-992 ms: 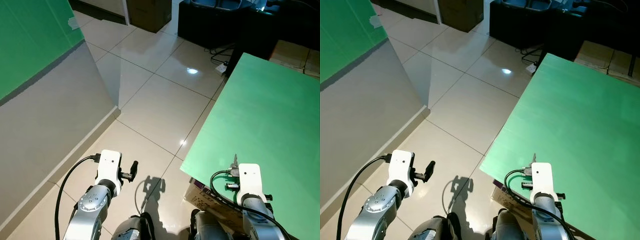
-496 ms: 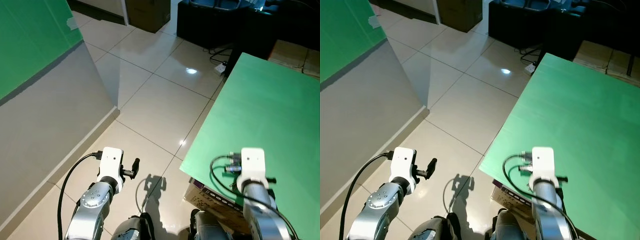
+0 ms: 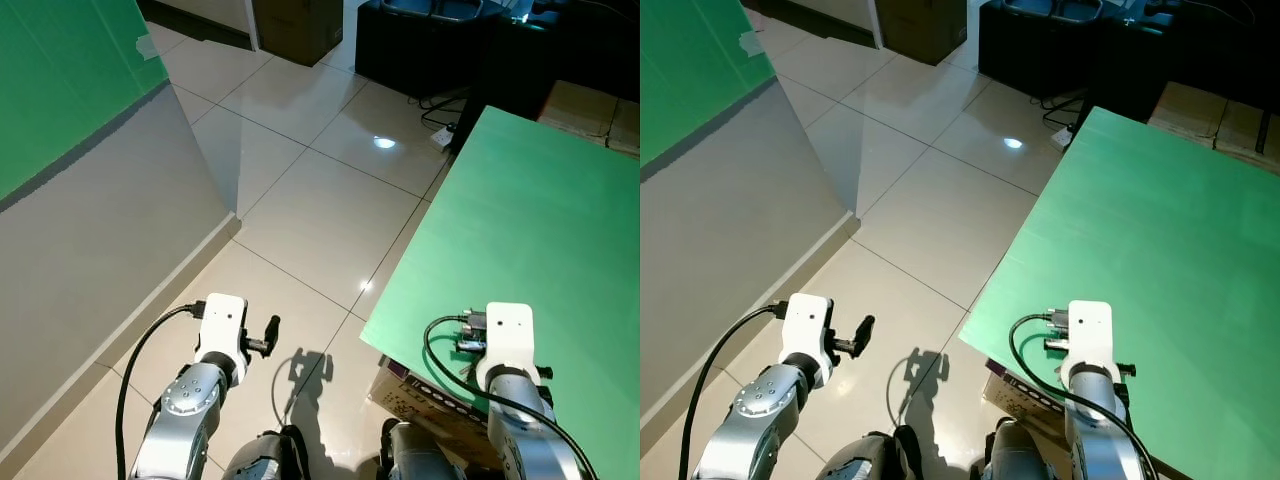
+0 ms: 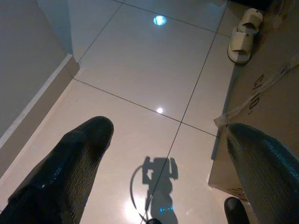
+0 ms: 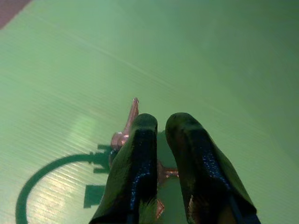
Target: Hang keys on a hook
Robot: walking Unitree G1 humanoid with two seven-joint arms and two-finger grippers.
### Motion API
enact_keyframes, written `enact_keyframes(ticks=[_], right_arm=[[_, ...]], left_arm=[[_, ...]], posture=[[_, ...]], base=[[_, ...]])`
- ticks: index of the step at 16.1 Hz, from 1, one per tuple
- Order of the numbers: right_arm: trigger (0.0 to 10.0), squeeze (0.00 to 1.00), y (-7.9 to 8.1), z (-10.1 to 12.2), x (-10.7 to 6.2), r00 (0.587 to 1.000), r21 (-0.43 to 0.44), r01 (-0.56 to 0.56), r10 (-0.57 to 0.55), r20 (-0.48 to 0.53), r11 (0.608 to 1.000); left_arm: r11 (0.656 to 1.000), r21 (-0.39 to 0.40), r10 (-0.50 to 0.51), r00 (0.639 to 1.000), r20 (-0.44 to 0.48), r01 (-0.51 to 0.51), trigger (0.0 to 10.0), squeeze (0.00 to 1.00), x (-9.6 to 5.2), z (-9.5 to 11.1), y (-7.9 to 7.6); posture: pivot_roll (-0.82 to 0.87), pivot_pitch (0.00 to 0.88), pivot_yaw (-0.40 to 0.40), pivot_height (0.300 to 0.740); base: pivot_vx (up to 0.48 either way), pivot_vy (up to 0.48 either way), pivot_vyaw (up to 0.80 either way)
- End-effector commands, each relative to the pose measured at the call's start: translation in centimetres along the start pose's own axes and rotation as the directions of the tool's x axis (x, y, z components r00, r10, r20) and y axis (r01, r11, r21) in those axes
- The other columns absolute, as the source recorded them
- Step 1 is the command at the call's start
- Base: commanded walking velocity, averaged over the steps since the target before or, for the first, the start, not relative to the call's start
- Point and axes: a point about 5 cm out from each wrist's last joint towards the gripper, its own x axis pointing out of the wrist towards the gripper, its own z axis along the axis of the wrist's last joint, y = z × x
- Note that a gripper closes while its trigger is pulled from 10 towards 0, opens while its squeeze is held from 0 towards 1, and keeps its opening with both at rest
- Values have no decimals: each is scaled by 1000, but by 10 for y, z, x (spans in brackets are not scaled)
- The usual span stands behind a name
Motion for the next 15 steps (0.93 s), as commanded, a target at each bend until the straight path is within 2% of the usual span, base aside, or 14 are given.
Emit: enact_keyframes(ticks=[1,6,7,12,15], right_arm=[[10000,1000,1,-7,-1,999,9,-1,1,-38,1000],[10000,1000,1,-10,-1,998,1,5,-4,-55,1000],[10000,0,2,-12,0,997,-5,-5,4,-72,1000],[10000,0,8,-17,0,995,-1,-15,15,-99,1000],[10000,0,12,-27,4,991,-6,-27,26,-130,1000]], left_arm=[[1000,2,11,1000,-25,-11,10000,0,-2,-7,2],[1000,3,10,1000,-26,-10,10000,0,-3,-7,2],[1000,4,10,1000,-26,-10,10000,0,-4,-6,2],[1000,4,15,1000,-27,-15,10000,0,-6,-7,3],[1000,7,16,999,-28,-16,10000,0,-7,-6,3]], posture=[[-222,197,84,740],[-220,200,85,740],[-217,202,85,740],[-207,206,84,740],[-197,210,90,740]], base=[[0,0,0],[0,0,0],[0,0,0],[0,0,0],[0,0,0]])
